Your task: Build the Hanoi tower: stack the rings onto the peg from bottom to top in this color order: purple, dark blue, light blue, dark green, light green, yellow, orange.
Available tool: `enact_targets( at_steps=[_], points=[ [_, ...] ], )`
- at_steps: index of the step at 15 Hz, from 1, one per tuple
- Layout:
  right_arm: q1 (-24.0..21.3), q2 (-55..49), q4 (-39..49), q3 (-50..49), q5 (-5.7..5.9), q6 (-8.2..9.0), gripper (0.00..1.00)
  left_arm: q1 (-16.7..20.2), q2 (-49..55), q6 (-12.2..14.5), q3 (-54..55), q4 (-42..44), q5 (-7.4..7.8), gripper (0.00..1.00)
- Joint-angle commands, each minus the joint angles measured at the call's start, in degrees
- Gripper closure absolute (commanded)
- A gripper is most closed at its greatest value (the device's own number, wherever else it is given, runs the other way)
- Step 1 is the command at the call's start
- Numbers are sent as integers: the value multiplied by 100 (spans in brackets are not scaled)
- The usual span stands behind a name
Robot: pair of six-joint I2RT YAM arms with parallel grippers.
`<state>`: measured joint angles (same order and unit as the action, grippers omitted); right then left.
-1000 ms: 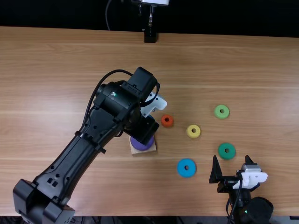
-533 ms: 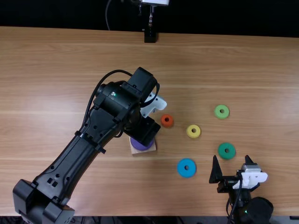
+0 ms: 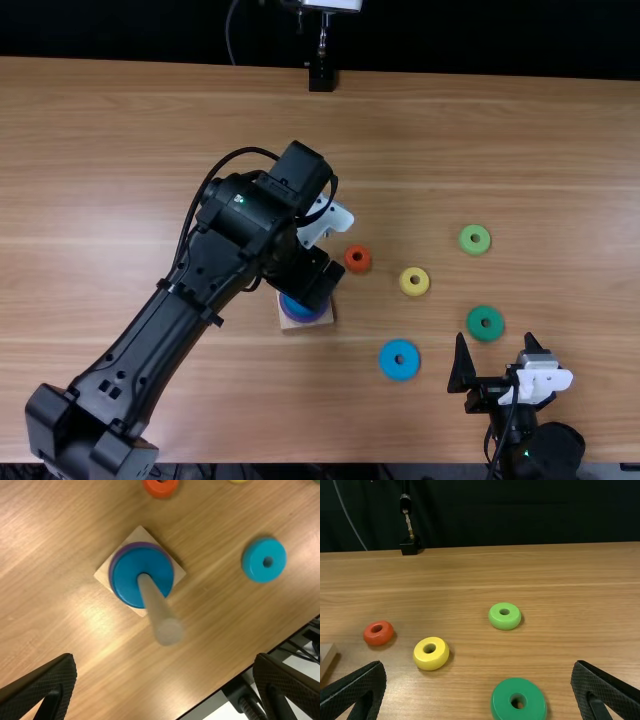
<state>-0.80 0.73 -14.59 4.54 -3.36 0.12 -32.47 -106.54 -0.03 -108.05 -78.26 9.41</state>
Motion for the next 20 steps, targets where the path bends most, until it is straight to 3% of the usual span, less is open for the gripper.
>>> enact_targets(
  at_steps=[1,5,7,8,9,12,14,15,17,20],
  points=[
    [-43,-73,-425,-339,19,9,0,241,301,24,-190,63,61,0],
    [-34,-73,-425,-339,19,9,0,777,916,14,-260,886,40,0],
    [-43,-73,-425,-339,19,9,0,1243,1566,24,100,1877,-13,0],
    [-34,-73,-425,-339,19,9,0,1498,1979,24,777,2510,-44,0],
    [-43,-73,-425,-339,19,9,0,1788,2384,24,1471,3217,-160,0],
    [-43,-73,-425,-339,19,9,0,2254,3491,14,3053,4504,-888,0],
    [-34,-73,-425,-339,19,9,0,2324,4071,14,3835,4862,-1542,0],
    [-43,-73,-425,-348,19,9,0,2438,4352,14,4178,4989,-1764,0],
    [-34,-73,-425,-339,19,9,0,2684,4932,14,4732,5073,-1869,0],
    [-43,-73,-425,-339,19,9,0,2763,5715,14,5584,5084,-1806,0]
  ],
)
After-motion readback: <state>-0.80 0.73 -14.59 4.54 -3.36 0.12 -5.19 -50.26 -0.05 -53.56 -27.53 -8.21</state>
